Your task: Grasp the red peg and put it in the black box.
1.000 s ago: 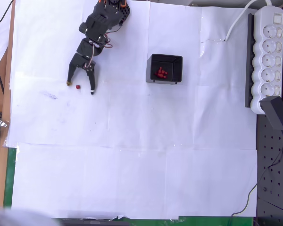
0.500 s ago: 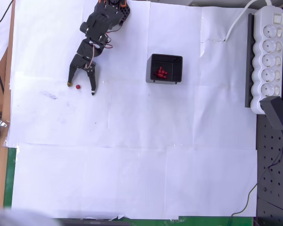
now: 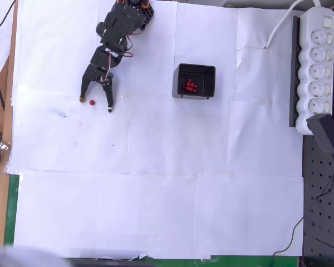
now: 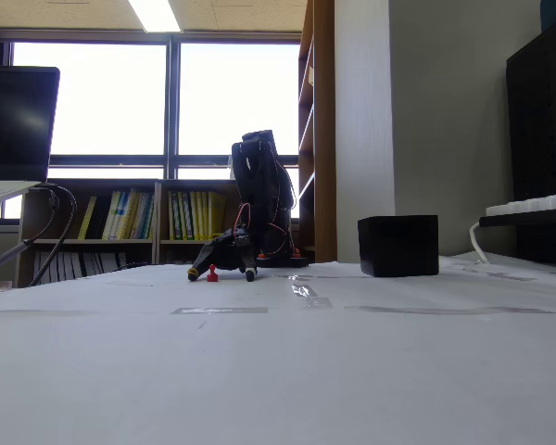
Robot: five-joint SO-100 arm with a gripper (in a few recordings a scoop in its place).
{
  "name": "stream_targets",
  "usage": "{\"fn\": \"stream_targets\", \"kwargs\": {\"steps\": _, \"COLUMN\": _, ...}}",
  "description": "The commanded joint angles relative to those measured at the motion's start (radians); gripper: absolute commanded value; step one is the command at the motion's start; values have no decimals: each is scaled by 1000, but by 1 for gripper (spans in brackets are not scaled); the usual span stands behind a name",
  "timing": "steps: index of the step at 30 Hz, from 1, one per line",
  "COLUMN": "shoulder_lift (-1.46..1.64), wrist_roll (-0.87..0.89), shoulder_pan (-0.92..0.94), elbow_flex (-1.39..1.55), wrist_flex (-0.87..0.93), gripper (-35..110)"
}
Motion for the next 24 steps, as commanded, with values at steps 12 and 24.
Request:
{"fn": "stream_targets", "kwargs": {"steps": 12, "shoulder_lift": -83, "wrist_roll": 38, "shoulder_pan": -25, "elbow_flex": -32, "wrist_flex": 67, "gripper": 41}}
{"fn": "stream_targets", "kwargs": {"steps": 24, "shoulder_lift": -81, "wrist_roll": 9, "shoulder_pan": -29, "elbow_flex": -32, "wrist_flex": 87, "gripper": 39}}
